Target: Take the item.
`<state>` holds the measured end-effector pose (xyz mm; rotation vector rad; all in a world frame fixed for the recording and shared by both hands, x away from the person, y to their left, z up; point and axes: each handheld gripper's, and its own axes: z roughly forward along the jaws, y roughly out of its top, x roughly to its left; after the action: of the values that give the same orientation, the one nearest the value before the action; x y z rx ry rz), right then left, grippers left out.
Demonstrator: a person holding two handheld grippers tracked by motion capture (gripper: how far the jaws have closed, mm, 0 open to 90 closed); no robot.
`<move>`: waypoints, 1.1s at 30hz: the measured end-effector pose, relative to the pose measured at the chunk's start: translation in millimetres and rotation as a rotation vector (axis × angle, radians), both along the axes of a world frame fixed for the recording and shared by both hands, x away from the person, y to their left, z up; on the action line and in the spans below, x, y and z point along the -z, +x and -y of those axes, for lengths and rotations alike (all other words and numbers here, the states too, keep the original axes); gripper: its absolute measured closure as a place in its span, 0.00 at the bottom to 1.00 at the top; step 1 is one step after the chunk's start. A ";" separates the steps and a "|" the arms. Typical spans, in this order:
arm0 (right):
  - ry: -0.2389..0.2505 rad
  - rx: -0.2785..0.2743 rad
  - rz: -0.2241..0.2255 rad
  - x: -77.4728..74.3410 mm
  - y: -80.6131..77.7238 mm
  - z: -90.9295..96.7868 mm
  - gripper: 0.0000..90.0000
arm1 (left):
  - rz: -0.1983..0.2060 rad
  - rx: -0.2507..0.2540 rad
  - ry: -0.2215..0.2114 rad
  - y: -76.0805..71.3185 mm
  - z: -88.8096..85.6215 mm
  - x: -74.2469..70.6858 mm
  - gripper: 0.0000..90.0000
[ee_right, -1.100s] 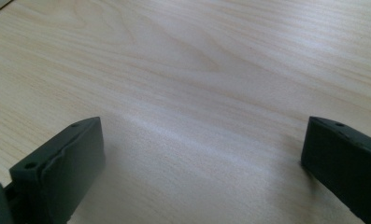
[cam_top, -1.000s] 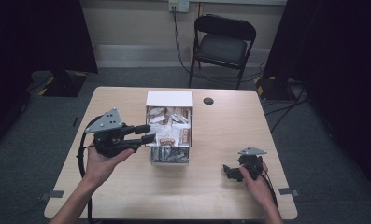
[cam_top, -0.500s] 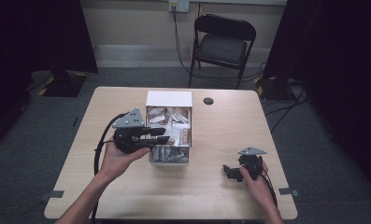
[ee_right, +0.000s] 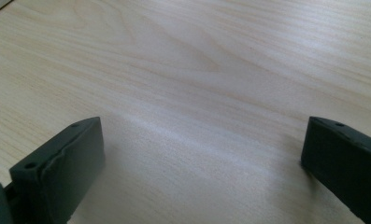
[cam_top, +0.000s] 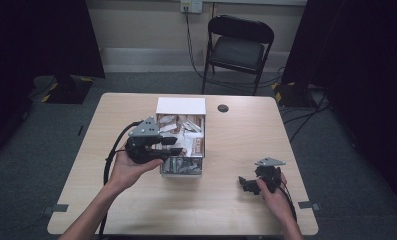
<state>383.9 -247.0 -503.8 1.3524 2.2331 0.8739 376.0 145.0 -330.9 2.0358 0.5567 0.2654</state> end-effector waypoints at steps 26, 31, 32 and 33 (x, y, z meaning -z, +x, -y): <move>0.000 0.000 0.000 0.0 0.0 0.0 0.00 | 0.003 0.027 -0.014 -1.0 -1.2 7.7 0.94; 0.000 0.000 0.000 0.0 0.0 0.0 0.00 | -0.001 0.022 -0.029 -2.2 -1.5 7.5 0.94; 0.000 -0.001 0.000 0.0 0.0 0.0 0.00 | -0.002 0.024 -0.035 -1.9 -2.0 7.3 0.95; 0.000 0.000 0.000 0.0 0.0 0.0 0.00 | 0.000 0.023 -0.036 -2.0 -2.4 7.1 0.95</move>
<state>383.9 -246.9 -503.8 1.3522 2.2331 0.8743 374.0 147.4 -338.0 2.0062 0.5343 0.2404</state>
